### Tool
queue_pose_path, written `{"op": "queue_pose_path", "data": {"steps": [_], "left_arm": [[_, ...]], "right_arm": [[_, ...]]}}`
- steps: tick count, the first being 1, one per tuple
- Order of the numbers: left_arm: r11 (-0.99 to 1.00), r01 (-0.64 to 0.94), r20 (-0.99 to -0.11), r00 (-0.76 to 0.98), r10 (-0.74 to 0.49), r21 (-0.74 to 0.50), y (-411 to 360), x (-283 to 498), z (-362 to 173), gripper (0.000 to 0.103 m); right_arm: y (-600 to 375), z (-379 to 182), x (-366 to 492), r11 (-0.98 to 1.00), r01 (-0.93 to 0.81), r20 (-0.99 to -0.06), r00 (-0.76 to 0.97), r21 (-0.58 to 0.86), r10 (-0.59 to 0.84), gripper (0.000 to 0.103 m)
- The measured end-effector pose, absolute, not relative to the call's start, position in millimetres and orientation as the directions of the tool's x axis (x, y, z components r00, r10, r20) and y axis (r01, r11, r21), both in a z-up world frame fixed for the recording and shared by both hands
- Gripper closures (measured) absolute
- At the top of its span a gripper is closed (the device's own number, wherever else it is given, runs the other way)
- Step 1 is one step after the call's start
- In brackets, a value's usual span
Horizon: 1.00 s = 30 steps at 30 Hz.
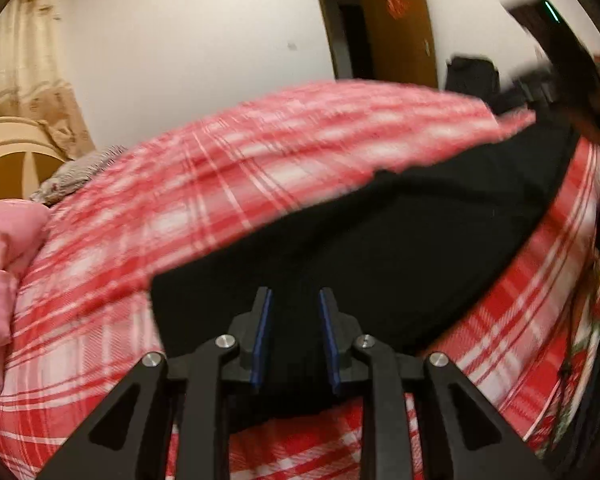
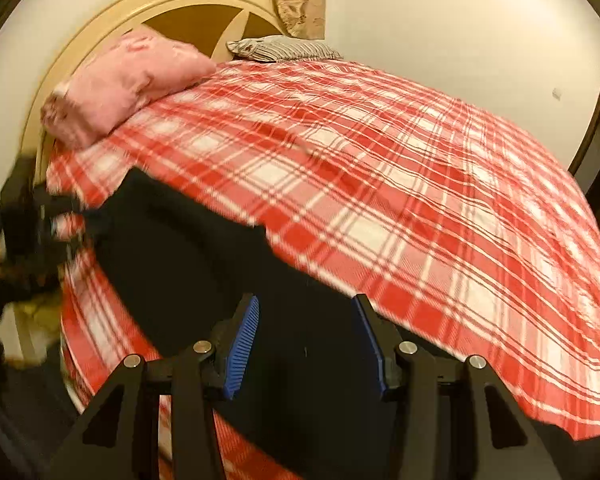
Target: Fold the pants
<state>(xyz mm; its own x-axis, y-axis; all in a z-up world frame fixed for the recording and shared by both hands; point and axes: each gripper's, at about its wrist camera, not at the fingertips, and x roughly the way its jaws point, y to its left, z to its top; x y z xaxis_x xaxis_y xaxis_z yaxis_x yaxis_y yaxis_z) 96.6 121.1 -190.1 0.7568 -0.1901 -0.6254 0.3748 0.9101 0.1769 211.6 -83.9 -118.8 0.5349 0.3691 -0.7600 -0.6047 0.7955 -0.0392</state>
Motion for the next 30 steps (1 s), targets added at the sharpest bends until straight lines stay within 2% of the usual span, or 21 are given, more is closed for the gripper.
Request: {"op": "queue_pose_path", "data": {"steps": [2, 8, 11, 12, 14, 15, 18, 20, 23, 30], "left_arm": [[0.904, 0.409, -0.675, 0.703, -0.225, 0.125, 123, 96, -203, 0.077], [0.906, 0.417, -0.669, 0.693, -0.268, 0.069, 125, 81, -207, 0.077], [0.900, 0.427, -0.651, 0.709, -0.272, 0.089, 120, 79, -198, 0.075], [0.894, 0.435, -0.636, 0.720, -0.278, 0.102, 116, 79, -193, 0.073], [0.889, 0.443, -0.611, 0.737, -0.289, 0.113, 110, 79, -186, 0.057], [0.885, 0.451, -0.597, 0.743, -0.302, 0.114, 107, 79, -182, 0.054], [0.872, 0.480, -0.592, 0.733, -0.336, 0.100, 99, 86, -183, 0.053], [0.864, 0.496, -0.614, 0.710, -0.344, 0.089, 95, 91, -191, 0.053], [0.851, 0.520, -0.676, 0.651, -0.345, 0.067, 89, 94, -210, 0.053], [0.865, 0.499, -0.657, 0.668, -0.350, 0.046, 89, 91, -210, 0.051]], "right_arm": [[-76, -124, 234, 0.809, -0.587, -0.768, 0.508, 0.023, 0.390, 0.053], [-50, -159, 289, 0.802, -0.520, -0.792, 0.336, 0.296, 0.510, 0.053], [-38, -172, 302, 0.797, -0.476, -0.796, 0.279, 0.372, 0.537, 0.054], [-33, -179, 308, 0.795, -0.453, -0.799, 0.250, 0.403, 0.547, 0.055], [-30, -188, 315, 0.799, -0.419, -0.805, 0.219, 0.432, 0.551, 0.057], [-29, -196, 318, 0.801, -0.390, -0.809, 0.195, 0.454, 0.554, 0.062], [-29, -210, 323, 0.771, -0.333, -0.786, 0.123, 0.543, 0.606, 0.088], [-29, -204, 318, 0.774, -0.345, -0.781, 0.157, 0.530, 0.605, 0.096], [-31, -190, 313, 0.770, -0.369, -0.757, 0.218, 0.520, 0.616, 0.098], [-23, -210, 317, 0.832, -0.370, -0.820, 0.247, 0.413, 0.517, 0.098]]}}
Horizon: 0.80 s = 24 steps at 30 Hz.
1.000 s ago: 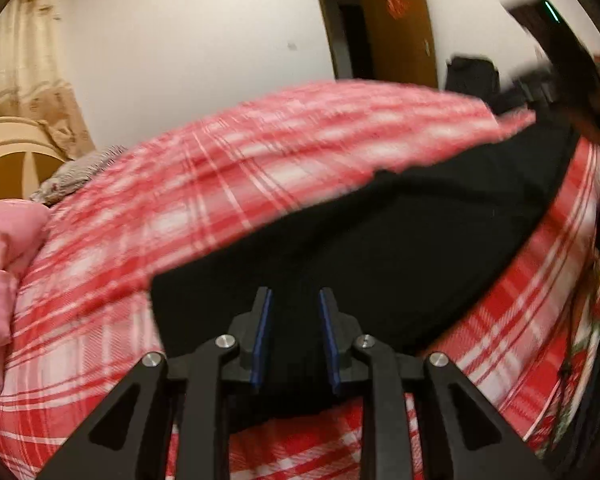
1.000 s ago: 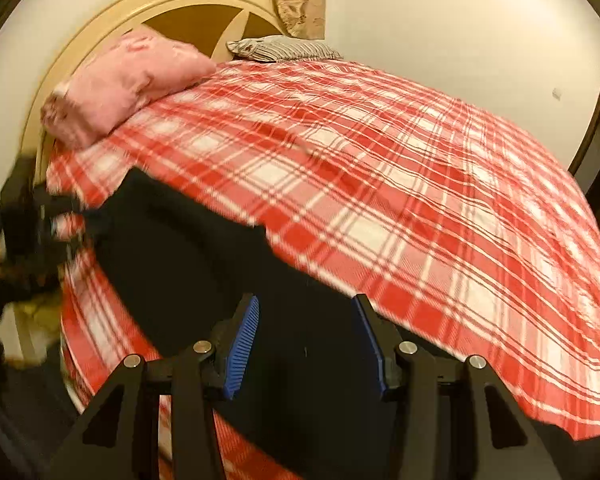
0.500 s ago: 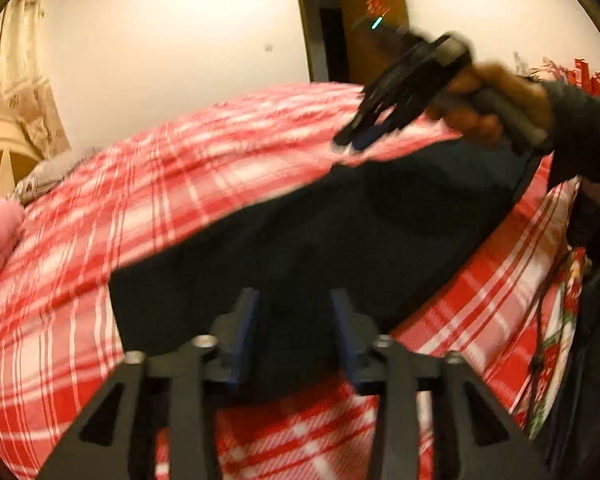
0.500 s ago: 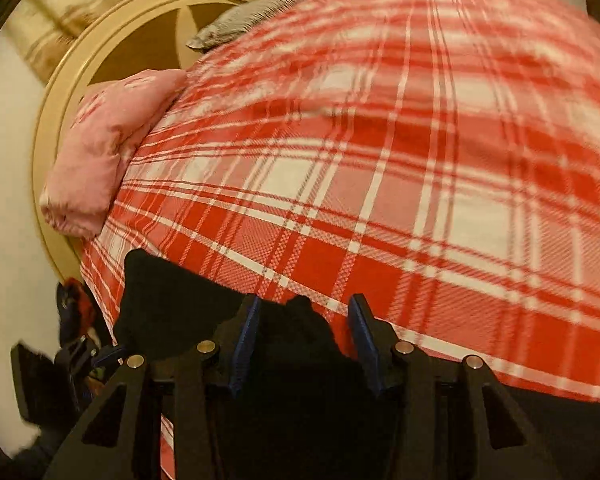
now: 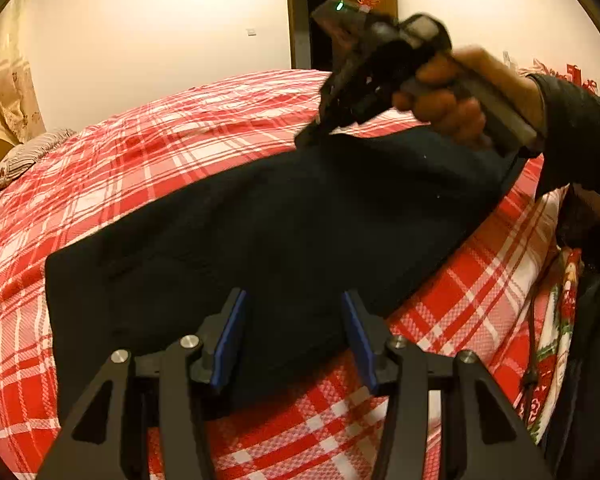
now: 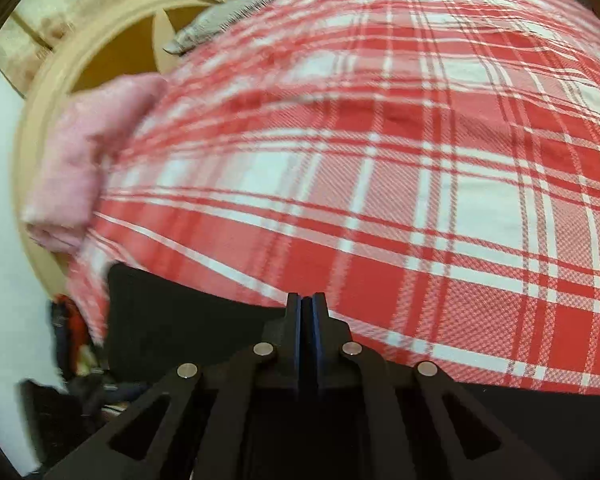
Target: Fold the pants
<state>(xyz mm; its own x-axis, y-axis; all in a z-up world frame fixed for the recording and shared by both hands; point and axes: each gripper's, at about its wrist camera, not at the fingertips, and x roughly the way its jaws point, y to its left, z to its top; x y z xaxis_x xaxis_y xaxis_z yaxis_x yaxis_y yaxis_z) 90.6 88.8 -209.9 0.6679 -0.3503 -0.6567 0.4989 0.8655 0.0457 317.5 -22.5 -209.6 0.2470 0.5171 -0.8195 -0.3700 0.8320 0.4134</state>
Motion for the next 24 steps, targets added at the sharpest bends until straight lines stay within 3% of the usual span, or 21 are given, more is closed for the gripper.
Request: {"op": "queue_pose_path", "data": {"steps": [3, 5, 7, 8, 15, 17, 20, 24], "left_arm": [[0.865, 0.496, -0.657, 0.677, -0.332, 0.074, 84, 88, -205, 0.051], [0.865, 0.496, -0.649, 0.683, -0.335, 0.076, 83, 87, -199, 0.051], [0.862, 0.501, -0.638, 0.690, -0.341, 0.081, 79, 86, -191, 0.050], [0.858, 0.507, -0.631, 0.693, -0.349, 0.082, 75, 88, -187, 0.050], [0.795, 0.604, -0.629, 0.642, -0.438, 0.063, 24, 104, -170, 0.050], [0.770, 0.634, -0.637, 0.624, -0.452, 0.075, 5, 106, -169, 0.050], [0.703, 0.702, -0.649, 0.589, -0.482, 0.114, -31, 102, -166, 0.050], [0.626, 0.766, -0.669, 0.542, -0.508, 0.145, -71, 100, -166, 0.050]], "right_arm": [[-28, -202, 313, 0.820, -0.385, -0.803, 0.260, 0.424, 0.537, 0.097], [-40, -189, 303, 0.823, -0.396, -0.797, 0.285, 0.408, 0.533, 0.090], [-58, -176, 292, 0.836, -0.404, -0.798, 0.321, 0.372, 0.510, 0.070], [-66, -172, 288, 0.841, -0.403, -0.798, 0.333, 0.361, 0.502, 0.066], [-191, -127, 240, 0.905, -0.291, -0.777, 0.472, 0.309, 0.417, 0.064], [-229, -118, 225, 0.924, -0.228, -0.767, 0.516, 0.307, 0.382, 0.064], [-293, -107, 198, 0.943, -0.104, -0.748, 0.585, 0.315, 0.314, 0.055], [-363, -104, 164, 0.937, 0.027, -0.717, 0.651, 0.349, 0.248, 0.054]]}}
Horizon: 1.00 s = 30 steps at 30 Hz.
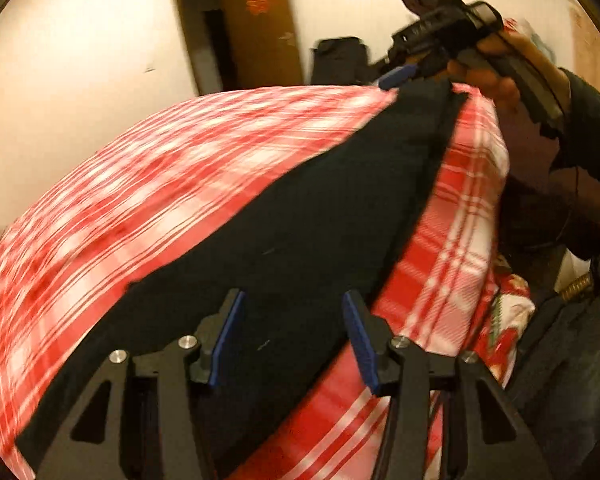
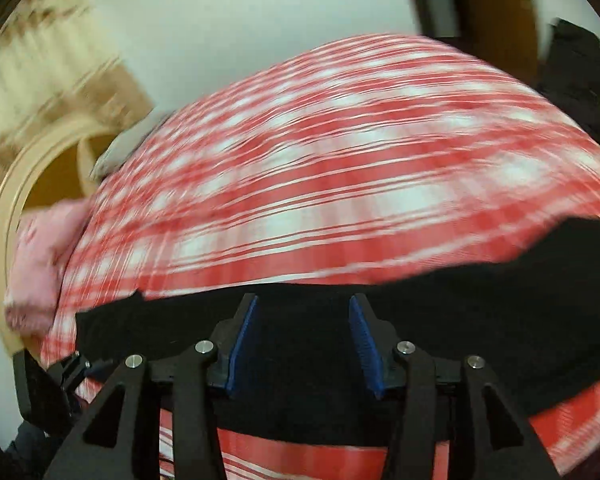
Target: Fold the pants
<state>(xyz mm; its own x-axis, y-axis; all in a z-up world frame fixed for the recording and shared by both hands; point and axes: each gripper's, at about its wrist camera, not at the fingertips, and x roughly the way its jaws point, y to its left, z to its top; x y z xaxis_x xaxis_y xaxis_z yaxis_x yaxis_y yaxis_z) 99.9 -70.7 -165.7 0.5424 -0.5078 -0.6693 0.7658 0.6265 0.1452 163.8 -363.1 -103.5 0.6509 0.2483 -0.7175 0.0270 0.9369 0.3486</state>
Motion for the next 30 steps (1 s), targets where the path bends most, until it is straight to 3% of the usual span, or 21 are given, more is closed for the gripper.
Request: {"op": "queue_pose_path", "data": {"steps": [5, 14, 15, 17, 22, 30], "left_arm": [[0.552, 0.819, -0.700, 0.486, -0.524, 0.156, -112, 99, -169, 0.050], [0.505, 0.832, -0.754, 0.480, -0.449, 0.229, -161, 105, -186, 0.050], [0.507, 0.830, -0.758, 0.482, -0.439, 0.234, -163, 107, -188, 0.052], [0.506, 0.829, -0.766, 0.480, -0.428, 0.238, -167, 110, -191, 0.071], [0.511, 0.836, -0.778, 0.453, -0.435, 0.201, -166, 113, -191, 0.086], [0.533, 0.831, -0.783, 0.435, -0.446, 0.158, -164, 117, -189, 0.086]], "right_arm": [[-417, -112, 132, 0.910, 0.122, -0.685, 0.699, 0.397, 0.205, 0.054], [-453, -119, 108, 0.892, 0.140, -0.651, 0.733, 0.430, 0.199, 0.054], [-456, -117, 106, 0.895, 0.143, -0.647, 0.739, 0.423, 0.187, 0.054], [-467, -111, 100, 0.896, 0.171, -0.637, 0.757, 0.411, 0.148, 0.054], [-501, -107, 92, 0.861, 0.271, -0.633, 0.770, 0.432, 0.076, 0.054], [-530, -128, 102, 0.801, 0.339, -0.640, 0.765, 0.494, 0.070, 0.054]]}}
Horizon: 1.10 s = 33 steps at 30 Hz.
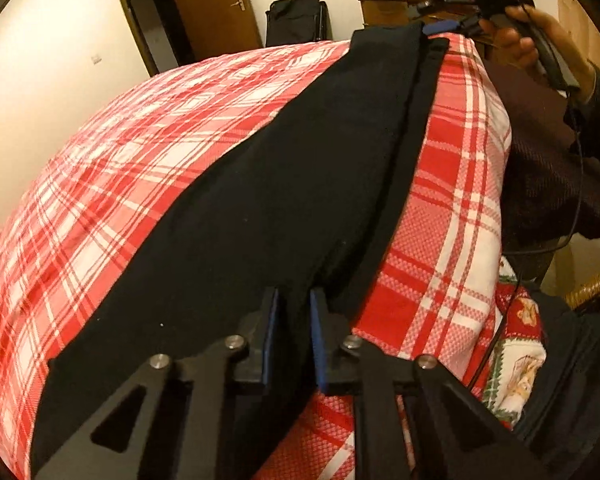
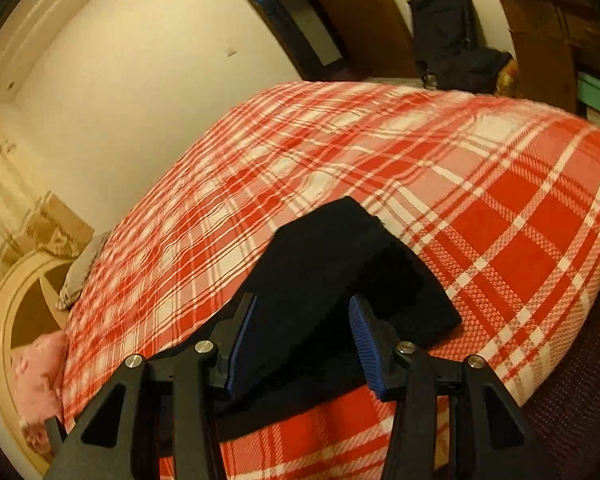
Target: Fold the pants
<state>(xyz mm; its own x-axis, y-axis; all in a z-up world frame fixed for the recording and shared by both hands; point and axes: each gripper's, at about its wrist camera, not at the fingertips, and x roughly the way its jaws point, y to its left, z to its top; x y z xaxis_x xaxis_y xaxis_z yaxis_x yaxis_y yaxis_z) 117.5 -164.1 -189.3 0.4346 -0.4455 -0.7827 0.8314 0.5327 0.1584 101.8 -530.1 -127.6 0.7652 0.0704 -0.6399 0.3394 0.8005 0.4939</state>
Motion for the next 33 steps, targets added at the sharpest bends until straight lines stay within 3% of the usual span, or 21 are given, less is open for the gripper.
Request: {"op": "queue_pose_path", "data": {"steps": [2, 3, 4, 6, 9, 15, 17, 24, 27, 33], "left_arm": [[0.527, 0.833, -0.785, 0.436, -0.441, 0.166, -166, 117, -190, 0.088], [0.521, 0.836, -0.786, 0.435, -0.439, 0.172, -167, 117, -191, 0.091], [0.517, 0.837, -0.787, 0.438, -0.435, 0.181, -169, 116, -191, 0.094], [0.514, 0.836, -0.788, 0.443, -0.427, 0.191, -170, 117, -191, 0.097], [0.528, 0.831, -0.784, 0.444, -0.435, 0.177, -168, 121, -187, 0.098], [0.586, 0.800, -0.765, 0.457, -0.454, 0.130, -155, 134, -176, 0.098], [0.593, 0.798, -0.761, 0.448, -0.469, 0.105, -151, 136, -174, 0.098], [0.548, 0.831, -0.775, 0.409, -0.482, 0.098, -149, 120, -181, 0.098], [0.529, 0.840, -0.789, 0.403, -0.464, 0.118, -154, 118, -190, 0.098], [0.527, 0.835, -0.785, 0.431, -0.446, 0.159, -163, 118, -188, 0.098]], "right_arm": [[-537, -132, 107, 0.792, 0.354, -0.645, 0.761, 0.497, 0.065, 0.055], [-541, -134, 114, 0.787, 0.360, -0.650, 0.757, 0.500, 0.066, 0.062], [-544, -135, 122, 0.785, 0.369, -0.658, 0.750, 0.498, 0.065, 0.078], [-550, -133, 141, 0.791, 0.377, -0.673, 0.737, 0.482, 0.059, 0.099], [-547, -112, 169, 0.828, 0.329, -0.659, 0.749, 0.455, 0.065, 0.100], [-519, -39, 173, 0.879, 0.082, -0.460, 0.873, 0.469, 0.164, 0.100], [-513, -39, 158, 0.887, 0.054, -0.439, 0.881, 0.458, 0.174, 0.100], [-547, -116, 100, 0.878, 0.199, -0.579, 0.809, 0.436, 0.105, 0.100], [-562, -129, 87, 0.848, 0.213, -0.570, 0.813, 0.485, 0.122, 0.100], [-554, -130, 96, 0.871, 0.206, -0.574, 0.812, 0.446, 0.102, 0.100]]}}
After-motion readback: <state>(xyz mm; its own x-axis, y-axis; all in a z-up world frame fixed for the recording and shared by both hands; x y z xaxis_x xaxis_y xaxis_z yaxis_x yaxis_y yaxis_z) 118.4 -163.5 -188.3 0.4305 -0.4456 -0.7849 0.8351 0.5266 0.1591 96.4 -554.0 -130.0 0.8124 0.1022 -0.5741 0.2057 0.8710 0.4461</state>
